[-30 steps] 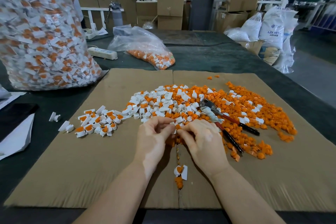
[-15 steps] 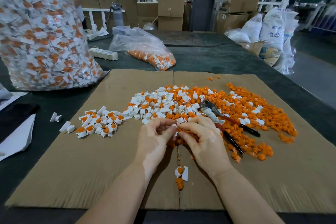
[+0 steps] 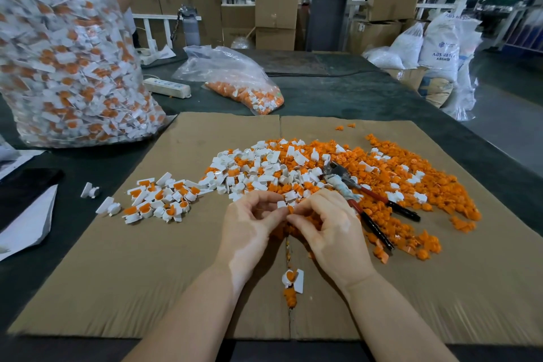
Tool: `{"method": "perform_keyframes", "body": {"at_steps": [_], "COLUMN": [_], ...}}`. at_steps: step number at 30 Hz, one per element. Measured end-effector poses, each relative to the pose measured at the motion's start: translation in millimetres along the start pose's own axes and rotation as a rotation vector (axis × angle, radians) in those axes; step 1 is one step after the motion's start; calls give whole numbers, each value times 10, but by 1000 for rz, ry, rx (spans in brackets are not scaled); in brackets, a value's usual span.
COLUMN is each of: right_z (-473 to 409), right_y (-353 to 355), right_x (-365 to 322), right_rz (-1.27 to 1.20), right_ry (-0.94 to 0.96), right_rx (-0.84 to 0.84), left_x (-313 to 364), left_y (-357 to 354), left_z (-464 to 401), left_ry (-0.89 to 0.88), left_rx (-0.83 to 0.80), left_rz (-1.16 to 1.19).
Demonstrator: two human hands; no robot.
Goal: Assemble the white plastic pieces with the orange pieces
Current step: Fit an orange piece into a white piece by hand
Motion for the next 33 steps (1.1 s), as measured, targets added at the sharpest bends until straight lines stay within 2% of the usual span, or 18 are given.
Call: {"method": "perform_keyframes", "body": {"at_steps": [28, 31, 33], "right_z": [-6, -23, -50], "right_y": [6, 97, 212], "right_x": [-5, 36, 160], "right_rz": [-9, 40, 182], "right_ry": [-3, -85, -275], "right_rx": [-30, 70, 130], "left_x": [42, 45, 44], "left_y": [0, 1, -2], "left_z": [32, 32, 26], "left_ry": [-8, 20, 20], "left_rx": [-17, -1, -1], "left_rz": [-38, 7, -5]}}
Point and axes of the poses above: each hand's wrist, its own z-axis away from the middle knuckle, its own y-axis out of the back of the hand, x = y × z, the point moved 4 cm from there along -z, towards the middle knuckle, and after that the axes turned 11 degrees about -z, right-handed, at the moved point
